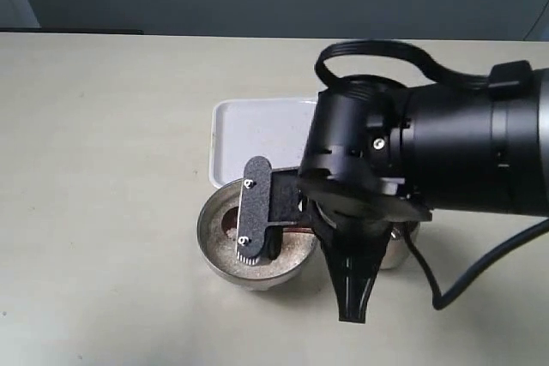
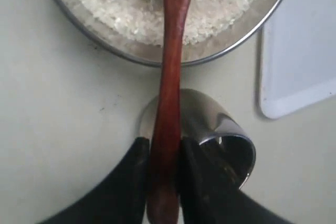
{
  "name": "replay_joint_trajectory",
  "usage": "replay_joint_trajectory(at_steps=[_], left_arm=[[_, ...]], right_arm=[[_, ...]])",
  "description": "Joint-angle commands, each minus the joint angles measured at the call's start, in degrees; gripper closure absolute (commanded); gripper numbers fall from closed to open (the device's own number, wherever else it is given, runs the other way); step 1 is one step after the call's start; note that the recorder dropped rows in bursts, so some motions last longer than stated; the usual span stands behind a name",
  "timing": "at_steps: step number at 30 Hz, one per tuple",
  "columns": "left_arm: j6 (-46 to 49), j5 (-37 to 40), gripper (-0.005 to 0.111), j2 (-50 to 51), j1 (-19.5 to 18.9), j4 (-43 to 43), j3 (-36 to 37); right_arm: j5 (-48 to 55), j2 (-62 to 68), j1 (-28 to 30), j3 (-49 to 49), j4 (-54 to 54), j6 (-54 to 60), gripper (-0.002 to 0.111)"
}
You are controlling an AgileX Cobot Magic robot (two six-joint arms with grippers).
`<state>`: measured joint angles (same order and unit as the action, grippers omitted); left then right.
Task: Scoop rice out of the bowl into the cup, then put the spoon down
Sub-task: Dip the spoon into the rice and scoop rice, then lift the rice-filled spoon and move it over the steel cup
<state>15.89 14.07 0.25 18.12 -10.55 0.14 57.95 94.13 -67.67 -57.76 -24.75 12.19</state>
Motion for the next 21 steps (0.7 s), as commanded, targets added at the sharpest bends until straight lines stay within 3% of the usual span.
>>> replay_joint_trajectory(at_steps=[1,6,21], left_arm=[[-0.31,-0.39,0.106,-0.25,0.26,-0.06,-0.14],[-0.31,-0.39,0.106,-0.25,0.26,-0.06,-0.14],[-0.31,-0.39,0.106,-0.25,0.26,-0.06,-0.14]], right_arm=[[0.78,-1.69,0.39,-0.23,3.77,1.27,0.109],[1.63,-2.12,0.39,-0.23,9.18,2.82,0.109],[7.11,-10.12,0.75,-0.23,7.97,-1.99,0.109]])
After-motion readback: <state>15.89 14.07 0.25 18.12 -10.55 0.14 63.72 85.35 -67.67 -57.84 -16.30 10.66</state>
